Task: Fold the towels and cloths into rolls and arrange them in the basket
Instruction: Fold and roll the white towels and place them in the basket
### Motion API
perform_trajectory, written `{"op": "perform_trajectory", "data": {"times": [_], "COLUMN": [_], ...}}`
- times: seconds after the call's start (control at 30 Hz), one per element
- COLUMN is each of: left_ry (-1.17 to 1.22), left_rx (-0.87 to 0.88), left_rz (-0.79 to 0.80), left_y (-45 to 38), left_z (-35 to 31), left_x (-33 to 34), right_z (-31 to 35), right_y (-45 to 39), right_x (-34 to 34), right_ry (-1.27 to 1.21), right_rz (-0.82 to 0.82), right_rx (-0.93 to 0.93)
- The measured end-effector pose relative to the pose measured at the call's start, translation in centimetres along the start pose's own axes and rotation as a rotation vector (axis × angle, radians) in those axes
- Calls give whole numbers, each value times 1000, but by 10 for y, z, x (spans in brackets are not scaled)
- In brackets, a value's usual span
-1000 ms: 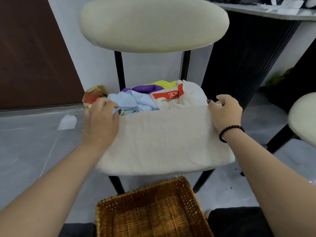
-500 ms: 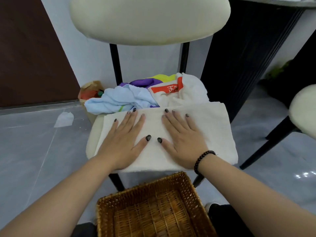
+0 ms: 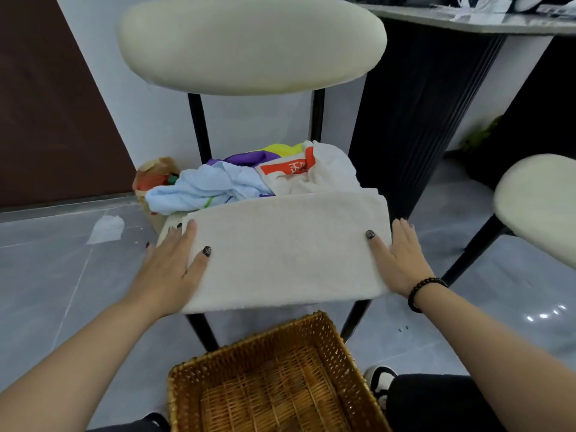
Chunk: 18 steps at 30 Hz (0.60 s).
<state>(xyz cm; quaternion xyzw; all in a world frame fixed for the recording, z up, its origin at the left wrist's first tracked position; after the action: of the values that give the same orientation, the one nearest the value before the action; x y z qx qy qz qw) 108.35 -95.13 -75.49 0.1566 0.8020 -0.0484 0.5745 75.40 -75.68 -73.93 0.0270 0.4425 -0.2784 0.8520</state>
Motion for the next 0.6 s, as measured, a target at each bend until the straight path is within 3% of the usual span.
{"op": "perform_trajectory", "data": {"times": [0.1,0.2,0.27,0.37,0.5,0.6], "left_ry": [293,500,454,386,214,133], "left_rx": [-64,-190,-156,39,377,344], "left_rz": [-24,-58,-151,-259,-223,-214], "left_y": [-2,-17,-22,-17,-11,-17], "left_z": [-15,-19,-27,-62,-122,-135], "left_x": [-17,-33,-43,-56,-41,-27], "right_z": [11,23,26,31,37,36], "right_y": [3,-1,-10,-25,-43,-52], "right_x": [-19,-28,-31,-33,-33,-32], "right_ry": [-61,-221,-286,-332,-206,-153], "right_rz": [-157,-213,-235,-255,-199,-176], "right_rx": [-31,-29,-33,-40,-104,-83]}}
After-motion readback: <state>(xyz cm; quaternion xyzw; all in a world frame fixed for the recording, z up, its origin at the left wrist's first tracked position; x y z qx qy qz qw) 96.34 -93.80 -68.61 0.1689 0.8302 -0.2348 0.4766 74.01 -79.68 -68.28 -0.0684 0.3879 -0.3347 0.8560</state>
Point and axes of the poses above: each hand's wrist, its own y-axis away from the middle knuckle, its own x-axis out of the palm, z = x × y, the point moved 6 cm from there along -y, towards the middle knuckle, and after that the axes turned 14 degrees about -x, right-handed, at the moved point
